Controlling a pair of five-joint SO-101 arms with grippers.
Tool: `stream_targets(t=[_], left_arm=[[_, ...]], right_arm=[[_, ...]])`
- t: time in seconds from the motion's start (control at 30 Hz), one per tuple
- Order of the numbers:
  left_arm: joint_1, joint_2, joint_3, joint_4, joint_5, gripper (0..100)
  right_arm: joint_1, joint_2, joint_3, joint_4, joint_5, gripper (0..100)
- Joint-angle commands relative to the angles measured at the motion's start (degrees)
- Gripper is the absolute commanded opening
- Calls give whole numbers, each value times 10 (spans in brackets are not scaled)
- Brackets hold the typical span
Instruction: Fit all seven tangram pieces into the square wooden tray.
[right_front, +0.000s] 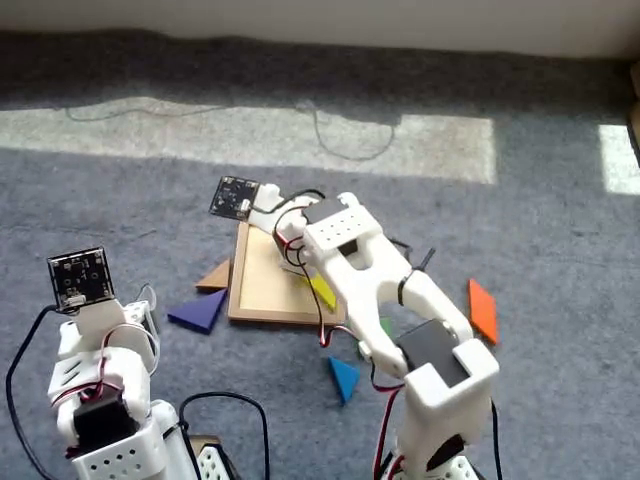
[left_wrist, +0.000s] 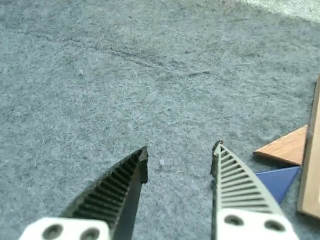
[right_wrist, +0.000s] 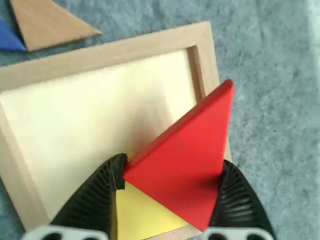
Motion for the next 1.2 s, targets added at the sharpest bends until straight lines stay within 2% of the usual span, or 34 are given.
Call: stream_targets(t=[0.0, 0.2, 0.4, 0.8, 0.87, 0.97, 1.07, 1.17], left_arm=[[-7, -4, -1, 1, -4, 225], [-7, -4, -1, 1, -4, 225], [-7, -4, 0, 0, -4, 225], [-7, -4, 0, -1, -4, 225], [-7, -4, 0, -1, -4, 225], [-7, -4, 0, -1, -4, 225], [-7, -4, 0, -2, -4, 225], [-7, -4, 0, -2, -4, 225]], right_arm=[[-20, 12, -56, -13, 42, 77], [-47, 16, -56, -12, 64, 91], [-47, 16, -57, -11, 46, 324], [-50, -53, -51, -6, 27, 327], [-49, -76, -47, 15, 26, 289], [-51, -103, -47, 22, 19, 138], [-59, -100, -47, 22, -62, 0], [-59, -73, -48, 7, -121, 22]])
